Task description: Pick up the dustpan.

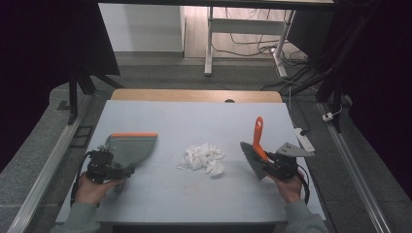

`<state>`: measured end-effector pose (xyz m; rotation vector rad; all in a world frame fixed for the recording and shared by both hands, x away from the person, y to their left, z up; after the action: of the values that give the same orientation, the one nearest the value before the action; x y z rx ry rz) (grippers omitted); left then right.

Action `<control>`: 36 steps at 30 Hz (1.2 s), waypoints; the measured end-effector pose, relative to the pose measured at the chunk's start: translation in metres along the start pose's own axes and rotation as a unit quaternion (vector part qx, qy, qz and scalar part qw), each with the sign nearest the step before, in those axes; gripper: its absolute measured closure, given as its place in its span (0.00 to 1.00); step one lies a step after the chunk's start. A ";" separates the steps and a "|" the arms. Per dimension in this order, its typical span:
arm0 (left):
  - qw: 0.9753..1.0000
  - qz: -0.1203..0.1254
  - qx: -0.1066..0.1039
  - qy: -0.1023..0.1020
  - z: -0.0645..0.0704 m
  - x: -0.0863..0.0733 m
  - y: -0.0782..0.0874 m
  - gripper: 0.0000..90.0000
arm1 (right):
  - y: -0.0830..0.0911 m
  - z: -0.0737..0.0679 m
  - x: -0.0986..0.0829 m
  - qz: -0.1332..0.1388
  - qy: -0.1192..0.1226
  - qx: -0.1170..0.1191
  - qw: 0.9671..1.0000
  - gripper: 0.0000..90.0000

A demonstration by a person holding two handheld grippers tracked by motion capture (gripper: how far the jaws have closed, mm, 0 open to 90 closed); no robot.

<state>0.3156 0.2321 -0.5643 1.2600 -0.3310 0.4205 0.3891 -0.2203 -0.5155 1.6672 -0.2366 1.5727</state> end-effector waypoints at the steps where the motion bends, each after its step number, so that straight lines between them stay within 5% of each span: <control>1: 1.000 0.000 0.003 0.004 -0.002 -0.001 -0.001 0.12 | -0.001 0.000 0.000 0.001 -0.001 0.001 1.000 0.78; 23: 0.998 -0.036 0.006 0.044 -0.008 -0.014 -0.028 0.22 | -0.003 -0.001 0.001 -0.002 0.003 0.000 1.000 0.78; 36: 0.998 -0.035 -0.004 0.055 -0.011 -0.014 -0.034 0.42 | -0.004 -0.001 0.000 -0.005 0.003 -0.001 1.000 0.78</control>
<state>0.3194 0.2327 -0.6021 1.2321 -0.1957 0.4265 0.3908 -0.2166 -0.5174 1.6592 -0.2250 1.5700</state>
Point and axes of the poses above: each handheld gripper's, and its own axes: y roughly backward along the jaws, x roughly out of its top, z roughly to its right, the point moved 9 cm from there along -y, roughly forward along the jaws, and after that the axes turned 11 degrees about y, right-handed, at the moved point
